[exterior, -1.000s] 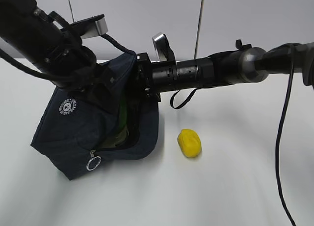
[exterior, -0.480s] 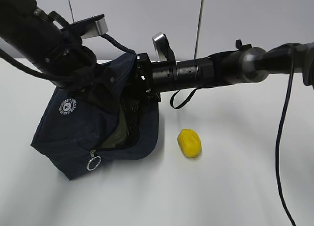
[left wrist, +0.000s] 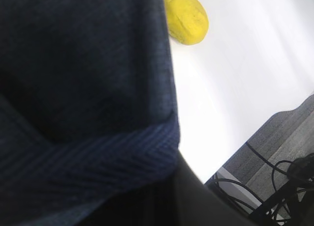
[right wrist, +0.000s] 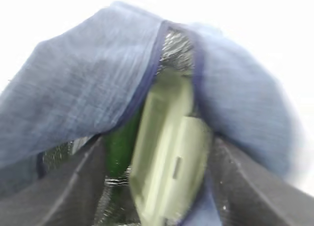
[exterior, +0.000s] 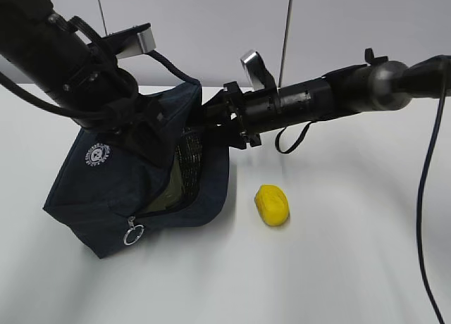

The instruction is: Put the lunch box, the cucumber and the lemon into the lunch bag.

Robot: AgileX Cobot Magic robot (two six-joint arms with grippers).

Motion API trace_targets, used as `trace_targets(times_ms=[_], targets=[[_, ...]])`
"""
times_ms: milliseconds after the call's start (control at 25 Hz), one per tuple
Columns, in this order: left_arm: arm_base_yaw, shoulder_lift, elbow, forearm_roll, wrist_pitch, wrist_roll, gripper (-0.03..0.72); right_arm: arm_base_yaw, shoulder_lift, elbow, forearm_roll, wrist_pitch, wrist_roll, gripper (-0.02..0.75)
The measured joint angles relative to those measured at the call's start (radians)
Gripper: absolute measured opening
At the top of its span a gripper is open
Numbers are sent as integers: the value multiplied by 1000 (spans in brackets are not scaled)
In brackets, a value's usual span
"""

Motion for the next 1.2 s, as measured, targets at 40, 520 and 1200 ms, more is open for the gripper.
trace_targets(times_ms=[40,520,1200], targets=[[0,0,0,0,0,0,-9,-16,-9,0,-14,2,5,496],[0,0,0,0,2,0,-9,-122,-213,0,-595,17,229,495],[0,0,0,4,5,0,-9,88,-342,2,-1151,46,601,475]])
